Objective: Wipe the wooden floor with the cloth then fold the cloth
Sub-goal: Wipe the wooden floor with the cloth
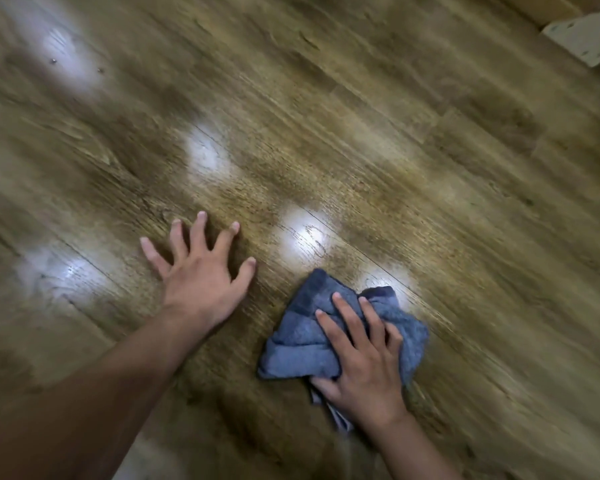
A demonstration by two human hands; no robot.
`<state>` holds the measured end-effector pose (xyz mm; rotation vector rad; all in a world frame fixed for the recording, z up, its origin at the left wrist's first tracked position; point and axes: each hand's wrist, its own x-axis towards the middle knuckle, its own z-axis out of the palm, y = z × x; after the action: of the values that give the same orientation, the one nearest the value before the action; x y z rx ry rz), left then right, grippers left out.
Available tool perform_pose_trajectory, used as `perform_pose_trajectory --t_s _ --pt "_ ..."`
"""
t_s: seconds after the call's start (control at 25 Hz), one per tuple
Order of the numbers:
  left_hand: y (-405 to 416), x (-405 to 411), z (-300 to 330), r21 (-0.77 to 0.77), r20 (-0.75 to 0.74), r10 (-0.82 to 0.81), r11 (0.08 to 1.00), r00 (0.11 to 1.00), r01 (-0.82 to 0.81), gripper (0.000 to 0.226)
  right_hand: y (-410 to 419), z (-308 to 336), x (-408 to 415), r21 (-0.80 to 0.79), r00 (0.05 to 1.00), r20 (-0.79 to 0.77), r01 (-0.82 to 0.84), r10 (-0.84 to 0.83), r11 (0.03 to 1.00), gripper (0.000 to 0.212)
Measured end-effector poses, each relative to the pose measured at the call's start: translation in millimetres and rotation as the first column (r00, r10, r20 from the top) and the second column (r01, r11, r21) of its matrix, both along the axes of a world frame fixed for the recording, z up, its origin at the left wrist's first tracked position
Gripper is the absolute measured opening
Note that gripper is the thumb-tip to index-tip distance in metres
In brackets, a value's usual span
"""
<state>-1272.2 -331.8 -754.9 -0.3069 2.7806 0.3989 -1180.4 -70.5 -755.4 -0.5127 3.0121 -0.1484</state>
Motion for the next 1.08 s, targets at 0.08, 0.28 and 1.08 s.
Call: perform_pose_trajectory --t_s 0.08,0.28,1.08 --pt "2 -13 4 -0.009 -0.183 0.018 1.0 0.983 -0.02 0.06 -2 0 -24 0.015 1.0 -0.019 0.01 -0.009 1.0 0.089" --pt "-60 -12 -10 0.016 -0.385 0.345 0.93 0.856 -0.367 0.047 -11 1 -134 -0.008 0.979 -0.016 0.204 -0.204 0.979 0.085" --pt "-143 29 -27 0.082 -0.523 0.493 0.841 0.695 -0.535 0.028 -224 2 -128 -0.083 0.997 -0.058 -0.052 0.047 0.995 0.08"
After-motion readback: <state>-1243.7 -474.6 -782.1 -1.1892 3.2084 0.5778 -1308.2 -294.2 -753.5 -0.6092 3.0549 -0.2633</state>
